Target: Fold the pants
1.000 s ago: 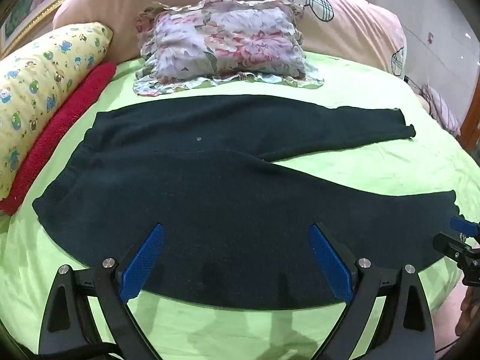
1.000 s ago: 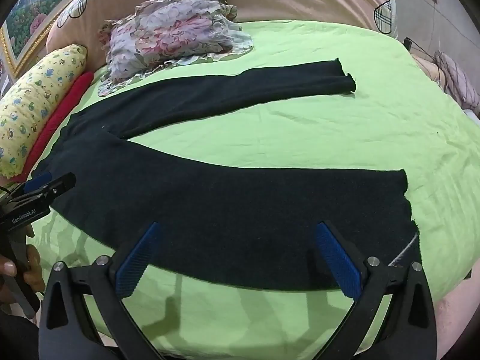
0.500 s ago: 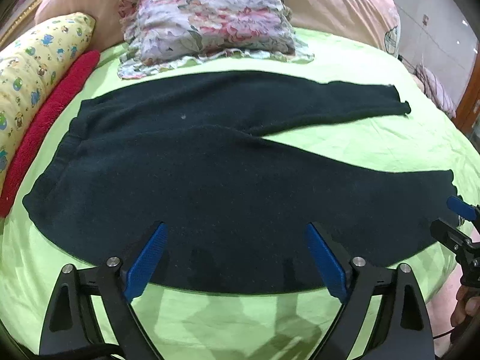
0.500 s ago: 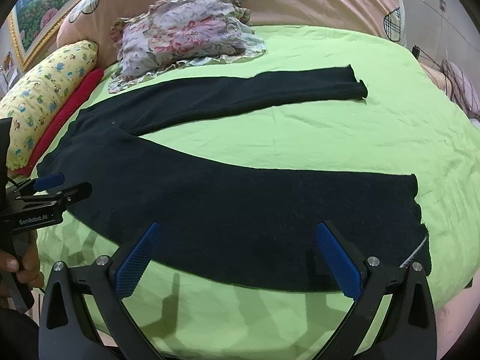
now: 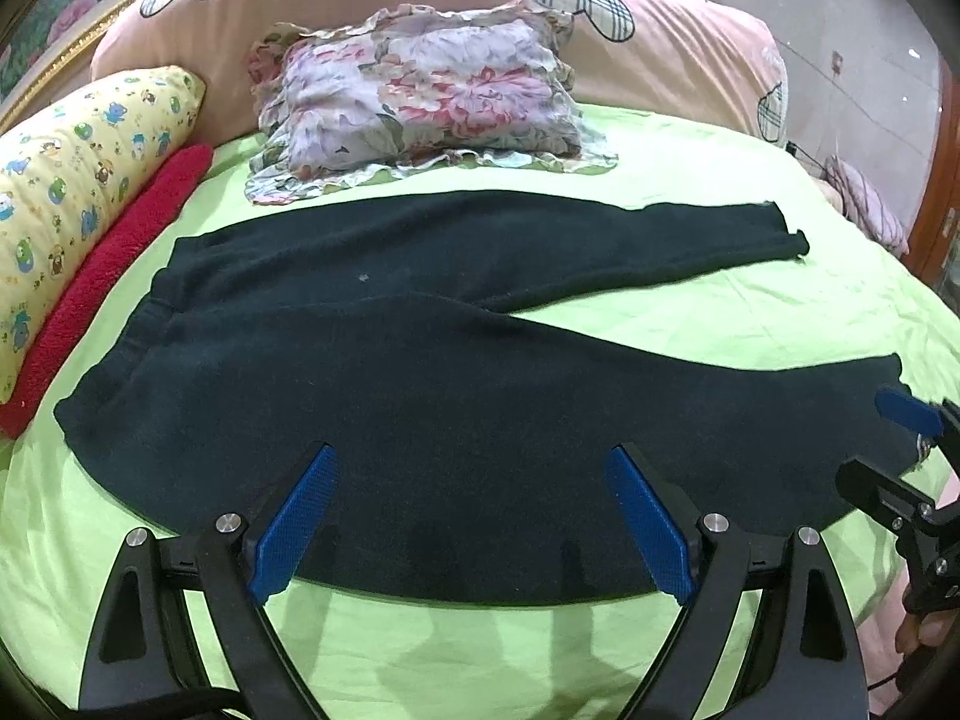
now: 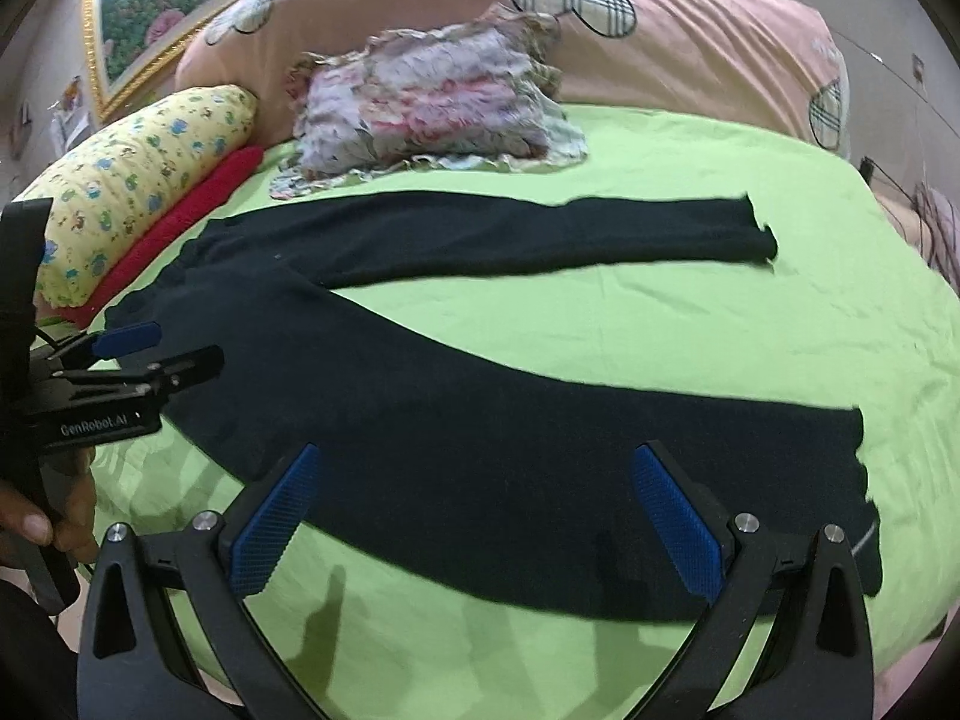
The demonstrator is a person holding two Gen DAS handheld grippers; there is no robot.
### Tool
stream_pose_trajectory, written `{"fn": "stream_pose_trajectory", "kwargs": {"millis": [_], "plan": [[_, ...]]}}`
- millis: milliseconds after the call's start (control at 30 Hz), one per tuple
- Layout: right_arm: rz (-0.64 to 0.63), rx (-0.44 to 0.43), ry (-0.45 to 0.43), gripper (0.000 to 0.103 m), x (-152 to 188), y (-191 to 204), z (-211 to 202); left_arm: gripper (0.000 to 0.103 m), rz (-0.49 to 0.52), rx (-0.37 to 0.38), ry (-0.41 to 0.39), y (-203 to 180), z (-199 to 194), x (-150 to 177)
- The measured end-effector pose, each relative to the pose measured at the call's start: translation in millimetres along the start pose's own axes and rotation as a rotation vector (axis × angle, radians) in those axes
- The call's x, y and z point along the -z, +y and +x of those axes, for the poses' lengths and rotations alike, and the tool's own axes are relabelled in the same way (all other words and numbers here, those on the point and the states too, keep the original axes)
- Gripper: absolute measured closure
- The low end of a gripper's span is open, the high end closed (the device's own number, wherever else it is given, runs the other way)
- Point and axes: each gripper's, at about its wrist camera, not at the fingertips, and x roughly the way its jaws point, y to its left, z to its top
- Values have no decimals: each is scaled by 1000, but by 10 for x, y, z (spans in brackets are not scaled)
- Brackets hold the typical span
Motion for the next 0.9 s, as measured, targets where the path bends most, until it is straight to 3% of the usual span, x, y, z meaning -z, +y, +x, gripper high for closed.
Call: {"fn": "stream_pose_trajectory", "kwargs": {"millis": [467, 900], "plan": [[-22, -22, -12, 0, -123, 83, 97, 11, 39, 21, 20, -94, 58, 32], [-28, -45, -2, 0, -155, 130, 141, 11, 46, 12, -8, -118, -13, -4]]}}
